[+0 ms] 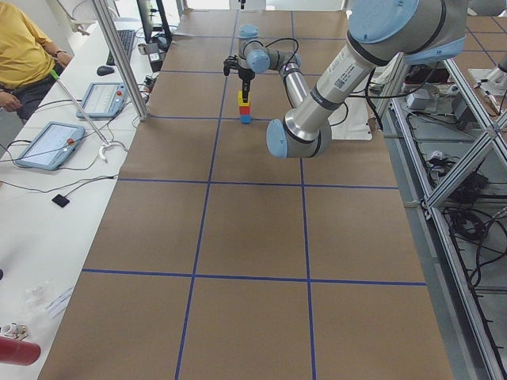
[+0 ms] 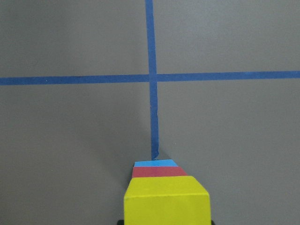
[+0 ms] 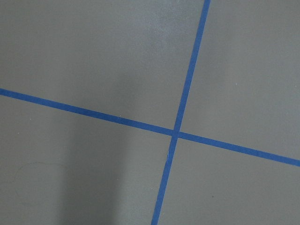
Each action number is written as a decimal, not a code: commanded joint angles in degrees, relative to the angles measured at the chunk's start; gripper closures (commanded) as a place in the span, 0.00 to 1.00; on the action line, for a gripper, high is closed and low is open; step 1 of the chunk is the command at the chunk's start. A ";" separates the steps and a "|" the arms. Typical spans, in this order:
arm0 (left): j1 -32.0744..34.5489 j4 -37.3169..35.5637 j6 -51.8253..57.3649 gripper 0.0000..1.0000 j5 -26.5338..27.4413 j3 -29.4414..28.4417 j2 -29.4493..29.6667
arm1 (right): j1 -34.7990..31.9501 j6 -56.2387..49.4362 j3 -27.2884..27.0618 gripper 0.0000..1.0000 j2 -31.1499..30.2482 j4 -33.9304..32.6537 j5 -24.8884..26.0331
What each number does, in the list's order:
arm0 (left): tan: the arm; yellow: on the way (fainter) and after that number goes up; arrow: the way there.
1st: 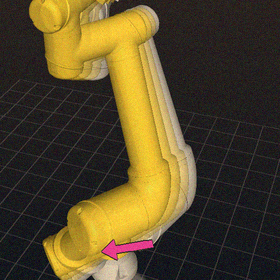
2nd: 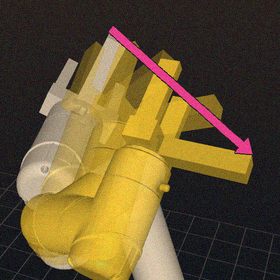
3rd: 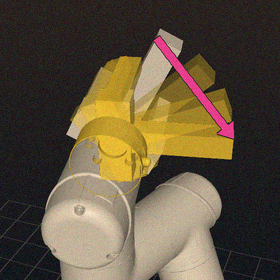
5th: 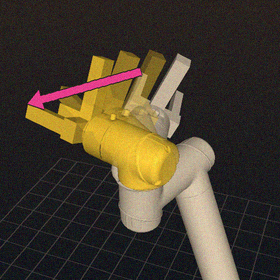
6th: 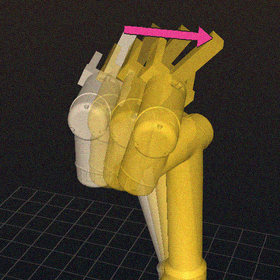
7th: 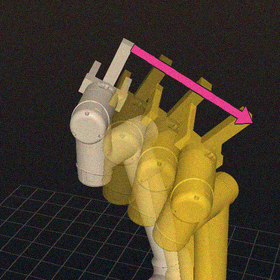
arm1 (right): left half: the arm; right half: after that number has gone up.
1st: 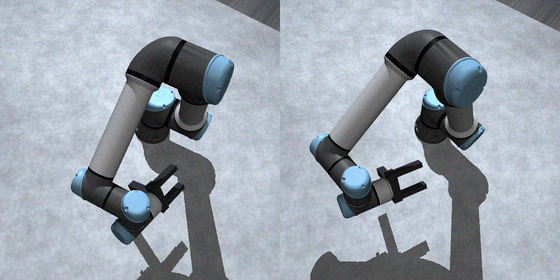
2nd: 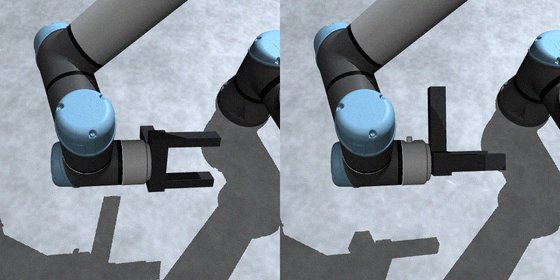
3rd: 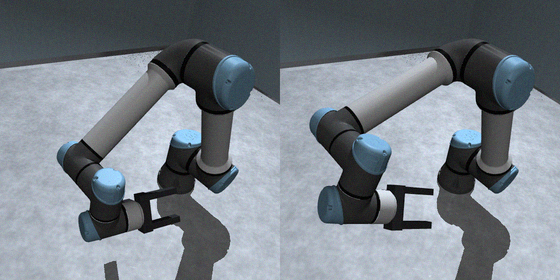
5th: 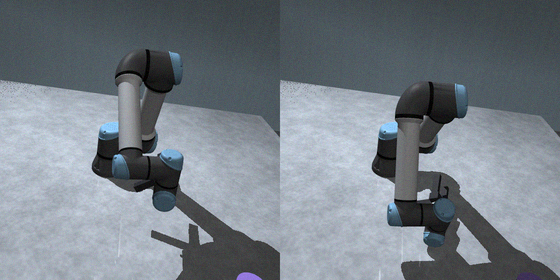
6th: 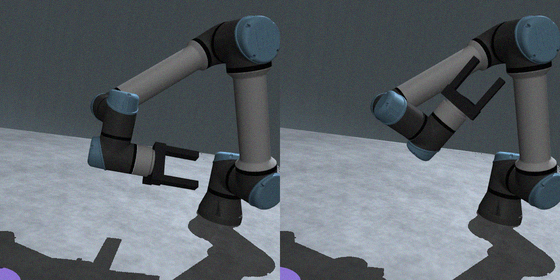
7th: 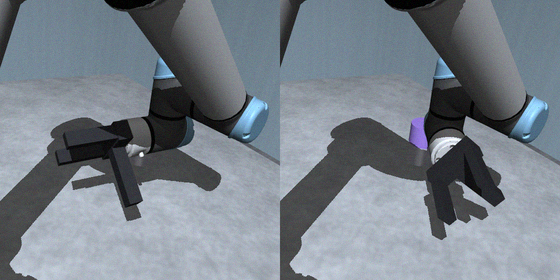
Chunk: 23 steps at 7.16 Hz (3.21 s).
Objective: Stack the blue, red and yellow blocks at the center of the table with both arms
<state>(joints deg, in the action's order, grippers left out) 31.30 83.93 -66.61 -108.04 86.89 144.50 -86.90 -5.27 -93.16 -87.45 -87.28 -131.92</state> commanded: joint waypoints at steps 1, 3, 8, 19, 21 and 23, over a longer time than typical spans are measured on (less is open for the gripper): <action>-0.01 0.00 0.08 0.52 0.03 -0.05 -0.01 | -0.02 0.00 0.00 0.00 0.00 0.00 0.00; -0.01 0.00 0.08 0.42 0.03 0.04 -0.01 | -0.02 0.00 0.00 0.00 0.00 0.00 0.00; -0.01 0.00 -0.01 0.01 0.64 0.39 -0.01 | 0.06 0.00 0.00 0.00 0.00 0.00 0.00; 50.56 -11.69 79.96 0.01 -21.84 17.39 -41.37 | -2.57 -1.41 0.00 0.00 -2.20 0.09 0.09; 58.15 -2.69 87.53 0.01 -25.35 8.95 -48.83 | -2.57 -1.32 0.00 0.00 -2.28 0.09 0.00; 59.57 7.59 87.44 0.01 -25.37 3.14 -53.44 | -2.57 -1.14 -0.09 0.00 -2.20 0.09 -0.18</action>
<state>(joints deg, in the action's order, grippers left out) 89.60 85.18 20.46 -133.08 93.51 93.45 -89.47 -6.55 -93.18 -89.69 -87.19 -132.03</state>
